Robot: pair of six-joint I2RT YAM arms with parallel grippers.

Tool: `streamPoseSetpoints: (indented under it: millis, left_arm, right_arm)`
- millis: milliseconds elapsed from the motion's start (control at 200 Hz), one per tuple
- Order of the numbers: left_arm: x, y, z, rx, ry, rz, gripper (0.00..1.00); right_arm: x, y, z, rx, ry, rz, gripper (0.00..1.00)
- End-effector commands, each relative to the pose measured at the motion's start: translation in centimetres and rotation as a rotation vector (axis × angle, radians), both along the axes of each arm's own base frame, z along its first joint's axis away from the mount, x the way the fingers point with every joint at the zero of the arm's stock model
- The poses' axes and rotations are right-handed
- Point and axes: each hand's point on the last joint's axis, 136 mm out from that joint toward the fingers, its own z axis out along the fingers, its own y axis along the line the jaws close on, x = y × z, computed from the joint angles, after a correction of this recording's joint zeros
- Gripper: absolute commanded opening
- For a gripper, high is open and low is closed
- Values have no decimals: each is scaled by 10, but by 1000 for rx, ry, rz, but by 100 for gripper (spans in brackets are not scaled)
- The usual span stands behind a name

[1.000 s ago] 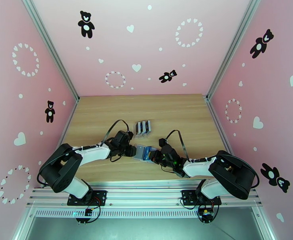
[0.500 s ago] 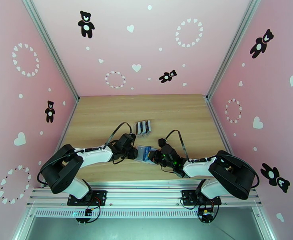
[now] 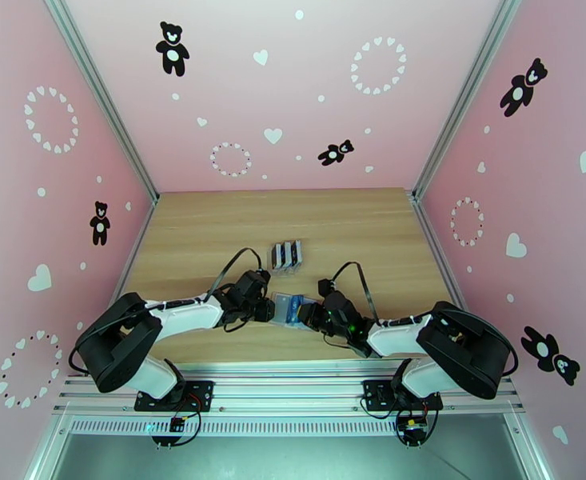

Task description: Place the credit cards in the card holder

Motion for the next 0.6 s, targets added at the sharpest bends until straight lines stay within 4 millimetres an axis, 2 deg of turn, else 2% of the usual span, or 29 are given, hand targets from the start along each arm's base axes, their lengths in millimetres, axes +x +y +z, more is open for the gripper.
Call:
streamPoseSetpoints:
  millis: [0,215,375,596]
  left_arm:
    - [-28,23,-22,102,97,7,27]
    - [-28,24,-22,99,99,9,27]
    - [-28,22,-21,88,100,8,27]
    - [-27,20,-19,78,98,9,27]
  right_arm:
    - [-6,-2,-8,-32,14,13,20]
    - [-7,-7,-8,-114,25,24,30]
    - [-5,-13,-3,-225,38,40,35]
    - [-7,-11,-18,-330,115,77,36]
